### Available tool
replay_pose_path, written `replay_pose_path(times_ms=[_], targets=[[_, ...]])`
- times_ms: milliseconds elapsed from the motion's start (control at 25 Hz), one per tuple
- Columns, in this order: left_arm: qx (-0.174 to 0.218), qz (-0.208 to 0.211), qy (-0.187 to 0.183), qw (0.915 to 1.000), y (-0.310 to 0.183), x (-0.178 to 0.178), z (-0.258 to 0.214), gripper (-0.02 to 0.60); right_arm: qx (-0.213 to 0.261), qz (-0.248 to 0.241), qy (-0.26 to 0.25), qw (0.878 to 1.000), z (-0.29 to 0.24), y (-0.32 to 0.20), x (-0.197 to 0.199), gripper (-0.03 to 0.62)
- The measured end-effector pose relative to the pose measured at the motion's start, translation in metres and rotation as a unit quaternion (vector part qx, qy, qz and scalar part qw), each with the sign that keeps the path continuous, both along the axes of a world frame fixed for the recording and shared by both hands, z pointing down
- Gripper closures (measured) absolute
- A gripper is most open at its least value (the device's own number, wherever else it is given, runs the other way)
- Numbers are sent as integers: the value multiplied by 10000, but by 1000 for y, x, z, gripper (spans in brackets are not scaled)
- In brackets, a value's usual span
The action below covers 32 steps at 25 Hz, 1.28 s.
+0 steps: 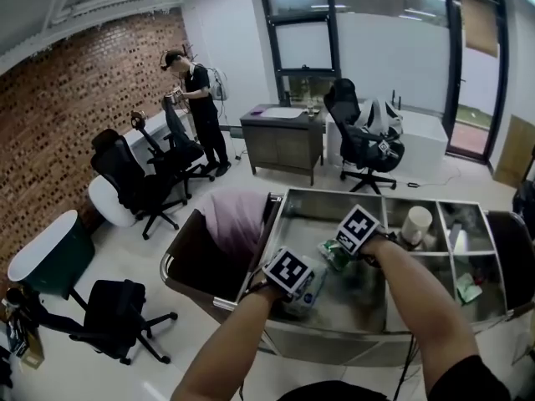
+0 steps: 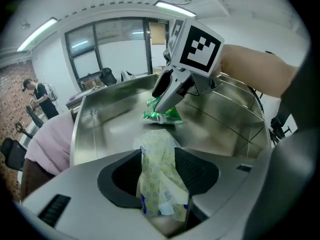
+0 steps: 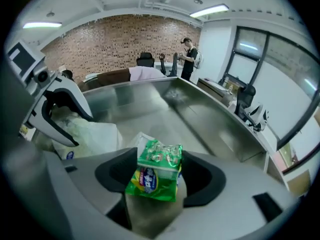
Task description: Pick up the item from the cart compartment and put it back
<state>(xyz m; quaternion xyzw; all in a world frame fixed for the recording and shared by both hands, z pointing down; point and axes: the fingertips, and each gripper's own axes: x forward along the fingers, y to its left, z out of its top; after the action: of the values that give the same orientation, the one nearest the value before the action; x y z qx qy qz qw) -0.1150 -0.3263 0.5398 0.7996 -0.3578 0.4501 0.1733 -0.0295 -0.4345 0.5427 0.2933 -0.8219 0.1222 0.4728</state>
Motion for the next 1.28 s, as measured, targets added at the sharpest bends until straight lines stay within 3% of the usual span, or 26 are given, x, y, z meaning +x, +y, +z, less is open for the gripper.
replay_pose_path(times_ms=[160,280,440,600,840,960,1080,1280], targets=[[-348,-207,33,9992,-3,-3,28,374,-333,250,-117,9991,17,-3,2,295],[-501,-273,240,9981,-3,-2,36,385,-433,325,-208,9983,22,-4,1,333],[-580,-345,366,9970,-2,-2,34,450,-317,395,-182,9986,23,-8,4,380],[-16,-385,753,9964,-20,6,16,551,-124,241,-50,9996,14,-8,1,432],[85,-503,888,9947,-19,6,11,568,119,339,-252,9990,1,-2,1,442],[317,-606,1071,9919,-24,5,0,568,267,463,-549,9971,-17,-4,3,442],[629,-763,1454,9844,-26,3,-25,569,500,602,-979,9921,-44,-2,4,442],[1366,-1010,2059,9637,-17,0,-82,569,895,777,-1808,9763,-92,19,11,442]])
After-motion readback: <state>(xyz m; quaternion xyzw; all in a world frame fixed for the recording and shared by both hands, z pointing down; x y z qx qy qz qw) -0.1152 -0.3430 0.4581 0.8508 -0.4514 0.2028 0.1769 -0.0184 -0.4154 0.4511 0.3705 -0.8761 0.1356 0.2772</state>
